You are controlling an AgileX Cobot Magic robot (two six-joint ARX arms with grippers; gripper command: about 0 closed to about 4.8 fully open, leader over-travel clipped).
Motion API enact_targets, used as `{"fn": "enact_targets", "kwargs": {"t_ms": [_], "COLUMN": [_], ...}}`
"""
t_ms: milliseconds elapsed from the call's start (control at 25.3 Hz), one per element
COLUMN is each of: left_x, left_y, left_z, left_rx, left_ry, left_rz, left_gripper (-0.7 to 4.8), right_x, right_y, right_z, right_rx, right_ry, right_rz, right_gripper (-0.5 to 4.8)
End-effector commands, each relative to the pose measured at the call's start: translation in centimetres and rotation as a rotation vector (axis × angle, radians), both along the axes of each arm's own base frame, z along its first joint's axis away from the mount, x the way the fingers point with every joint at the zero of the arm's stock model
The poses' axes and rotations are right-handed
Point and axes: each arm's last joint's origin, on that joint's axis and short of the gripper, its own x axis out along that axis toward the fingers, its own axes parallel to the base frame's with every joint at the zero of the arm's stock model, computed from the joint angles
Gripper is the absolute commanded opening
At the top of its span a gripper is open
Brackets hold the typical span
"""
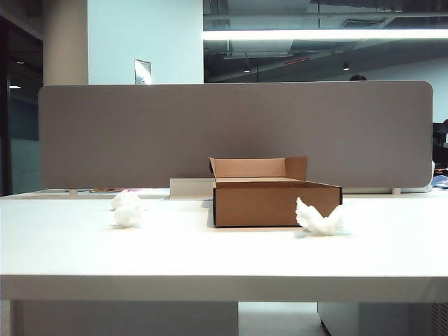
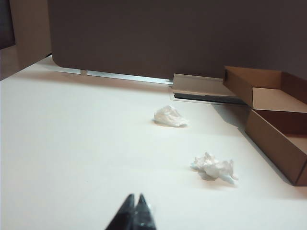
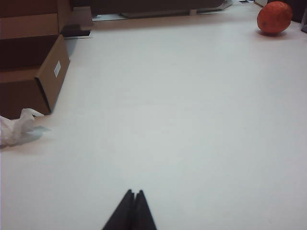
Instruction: Pick up all the paper balls on the table and put them in the paper box.
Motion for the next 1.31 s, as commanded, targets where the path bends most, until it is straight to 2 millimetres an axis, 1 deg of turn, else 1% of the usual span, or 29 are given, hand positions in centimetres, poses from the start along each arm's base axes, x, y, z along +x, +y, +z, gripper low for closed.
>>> {"fn": "enact_targets", "kwargs": {"t_ms": [40, 396, 594, 673, 713, 831, 911, 990, 1029, 1069, 1109, 1148, 1188, 1307], "left_x": [0.0, 0.0, 0.0, 0.0, 0.0, -0.1, -0.4, -0.8, -1.0, -1.2, -1.3, -1.4, -1.3, -0.7], "left_y": [0.0, 0.0, -0.1, -0.1, -0.2, -0.2, -0.3, -0.4, -0.4, -0.4, -0.4, -0.4, -0.4, -0.4], "left_z": [0.2, 0.2, 0.2, 0.1, 0.2, 0.5, 1.6, 3.0, 4.0, 4.4, 5.4, 5.8, 6.5, 7.7], "left_rx": [0.001, -0.002, -0.076, -0.108, -0.111, -0.115, -0.155, -0.151, -0.144, -0.141, -0.130, -0.129, -0.114, -0.063], "left_ry": [-0.011, -0.011, -0.004, 0.006, 0.005, 0.007, -0.012, -0.042, -0.068, -0.079, -0.098, -0.104, -0.103, -0.082], "left_rz": [-0.005, -0.010, -0.036, -0.047, -0.058, -0.074, -0.117, -0.138, -0.138, -0.138, -0.132, -0.132, -0.131, -0.127], "left_gripper": [-0.06, -0.06, -0.06, -0.06, -0.06, -0.06, -0.06, -0.06, -0.06, -0.06, -0.06, -0.06, -0.06, -0.06], "right_x": [0.0, 0.0, 0.0, 0.0, 0.0, 0.1, 0.0, -0.2, -0.5, -0.6, -0.9, -0.9, -0.9, -0.3], "right_y": [0.0, 0.0, 0.0, 0.0, 0.1, 0.3, 0.5, 0.5, 0.5, 0.5, 0.4, 0.4, 0.4, 0.5], "right_z": [0.1, 0.1, 0.1, 0.1, 0.3, 1.0, 1.8, 3.1, 4.1, 4.8, 6.0, 6.5, 7.7, 10.0], "right_rx": [-0.002, -0.001, 0.002, 0.066, 0.128, 0.182, 0.224, 0.235, 0.233, 0.232, 0.224, 0.221, 0.221, 0.218], "right_ry": [-0.009, -0.009, -0.010, -0.022, -0.042, -0.110, -0.138, -0.177, -0.207, -0.227, -0.251, -0.257, -0.262, -0.241], "right_rz": [-0.001, 0.000, 0.007, -0.004, 0.019, 0.084, 0.130, 0.138, 0.141, 0.143, 0.146, 0.147, 0.148, 0.146], "right_gripper": [-0.01, -0.01, -0.01, -0.01, -0.02, -0.03, -0.03, -0.03, -0.04, -0.04, -0.04, -0.03, -0.03, -0.03]}}
